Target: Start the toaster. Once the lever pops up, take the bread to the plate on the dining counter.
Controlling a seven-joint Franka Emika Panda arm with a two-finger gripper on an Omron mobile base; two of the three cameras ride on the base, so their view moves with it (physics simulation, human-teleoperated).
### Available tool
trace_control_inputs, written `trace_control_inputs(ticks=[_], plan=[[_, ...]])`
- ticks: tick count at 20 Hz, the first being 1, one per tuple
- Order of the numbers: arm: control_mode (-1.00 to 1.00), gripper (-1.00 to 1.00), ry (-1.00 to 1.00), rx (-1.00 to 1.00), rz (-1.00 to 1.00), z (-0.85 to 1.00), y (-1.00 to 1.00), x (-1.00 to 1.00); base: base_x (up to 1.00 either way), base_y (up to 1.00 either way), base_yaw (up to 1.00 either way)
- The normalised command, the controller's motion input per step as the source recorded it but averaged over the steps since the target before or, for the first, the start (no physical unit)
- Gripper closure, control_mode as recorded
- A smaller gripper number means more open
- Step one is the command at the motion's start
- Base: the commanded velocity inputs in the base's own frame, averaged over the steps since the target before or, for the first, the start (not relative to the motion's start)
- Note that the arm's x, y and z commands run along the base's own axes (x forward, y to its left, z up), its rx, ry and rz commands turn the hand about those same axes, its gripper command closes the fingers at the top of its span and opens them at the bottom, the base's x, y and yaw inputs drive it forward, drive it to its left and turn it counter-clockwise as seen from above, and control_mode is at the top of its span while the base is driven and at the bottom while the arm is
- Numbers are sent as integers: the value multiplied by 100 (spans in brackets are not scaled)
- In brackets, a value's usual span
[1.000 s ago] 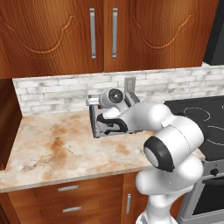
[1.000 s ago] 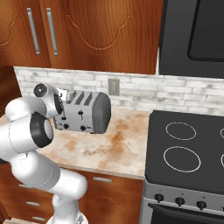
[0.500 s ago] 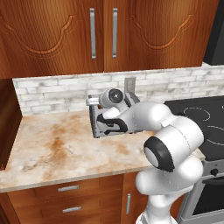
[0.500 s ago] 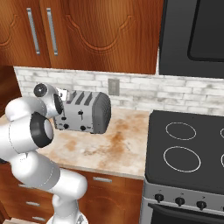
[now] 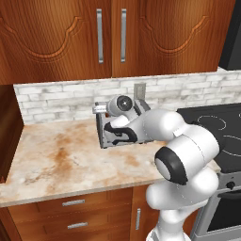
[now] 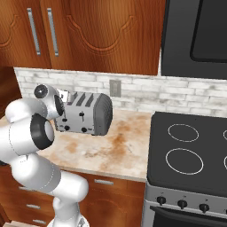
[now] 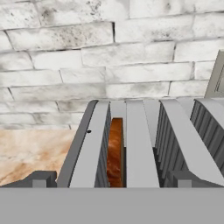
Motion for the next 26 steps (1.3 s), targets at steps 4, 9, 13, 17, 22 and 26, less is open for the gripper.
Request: trace_control_inputs(ticks=[4, 9, 13, 17, 22, 26], plan=[[-100, -100, 0, 0, 0, 0, 0, 0, 0, 0, 0], [-100, -100, 0, 0, 0, 0, 0, 0, 0, 0, 0], [-100, -100, 0, 0, 0, 0, 0, 0, 0, 0, 0], [-100, -100, 0, 0, 0, 0, 0, 0, 0, 0, 0], [-100, -100, 0, 0, 0, 0, 0, 0, 0, 0, 0], [-100, -100, 0, 0, 0, 0, 0, 0, 0, 0, 0]])
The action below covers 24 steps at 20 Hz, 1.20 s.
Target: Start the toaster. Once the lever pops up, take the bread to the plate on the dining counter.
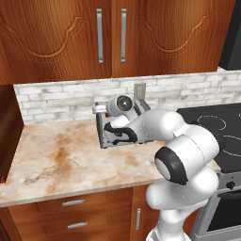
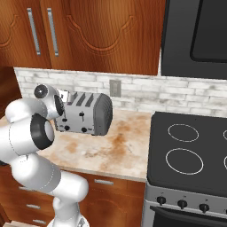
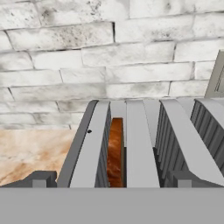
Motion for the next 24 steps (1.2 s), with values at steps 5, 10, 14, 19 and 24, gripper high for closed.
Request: trace_control_inputs(ticks=[5, 10, 14, 19, 24], plan=[[-100, -100, 0, 0, 0, 0, 0, 0, 0, 0, 0], [-100, -100, 0, 0, 0, 0, 0, 0, 0, 0, 0], [-100, -100, 0, 0, 0, 0, 0, 0, 0, 0, 0], [-100, -100, 0, 0, 0, 0, 0, 0, 0, 0, 0], [-100, -100, 0, 0, 0, 0, 0, 0, 0, 0, 0]])
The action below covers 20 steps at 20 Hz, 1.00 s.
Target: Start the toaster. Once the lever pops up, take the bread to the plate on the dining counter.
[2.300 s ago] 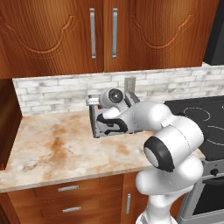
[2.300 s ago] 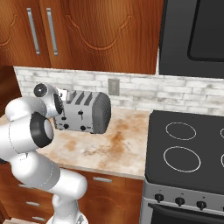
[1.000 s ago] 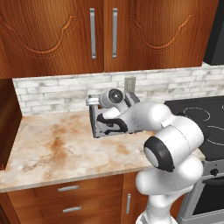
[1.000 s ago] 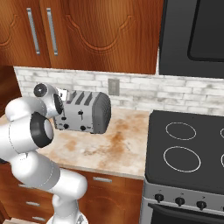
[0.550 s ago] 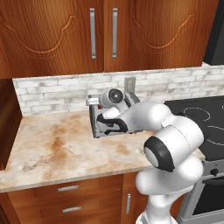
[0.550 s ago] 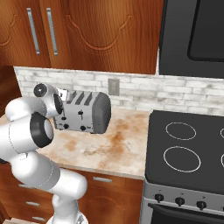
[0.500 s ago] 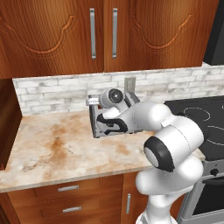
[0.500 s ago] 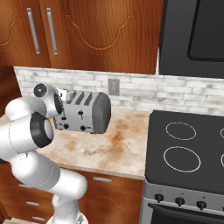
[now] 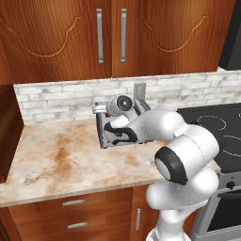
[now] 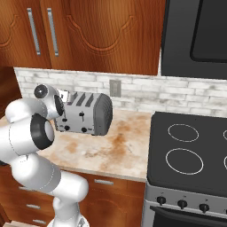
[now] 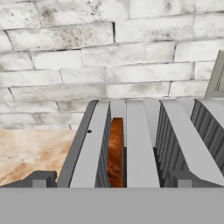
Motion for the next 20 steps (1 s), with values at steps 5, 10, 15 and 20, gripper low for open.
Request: trace_control_inputs(ticks=[5, 10, 15, 20], plan=[[-100, -100, 0, 0, 0, 0, 0, 0, 0, 0, 0], [-100, -100, 0, 0, 0, 0, 0, 0, 0, 0, 0], [-100, -100, 0, 0, 0, 0, 0, 0, 0, 0, 0], [-100, -100, 0, 0, 0, 0, 0, 0, 0, 0, 0]])
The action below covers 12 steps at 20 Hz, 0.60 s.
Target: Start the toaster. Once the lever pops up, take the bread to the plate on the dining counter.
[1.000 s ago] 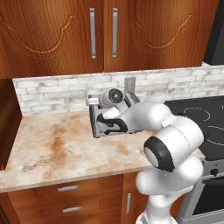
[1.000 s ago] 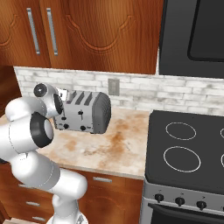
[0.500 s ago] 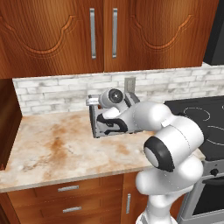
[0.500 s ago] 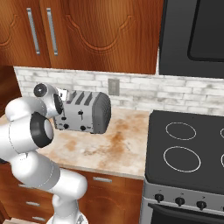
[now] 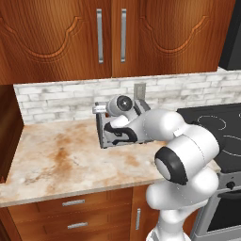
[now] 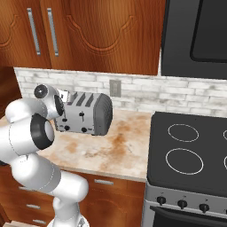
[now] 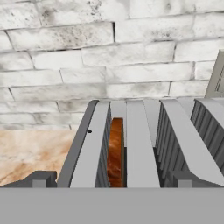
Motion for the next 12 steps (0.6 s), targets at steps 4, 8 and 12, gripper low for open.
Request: trace_control_inputs(ticks=[4, 8, 12], plan=[[-100, -100, 0, 0, 0, 0, 0, 0, 0, 0, 0], [-100, -100, 0, 0, 0, 0, 0, 0, 0, 0, 0], [-100, -100, 0, 0, 0, 0, 0, 0, 0, 0, 0]])
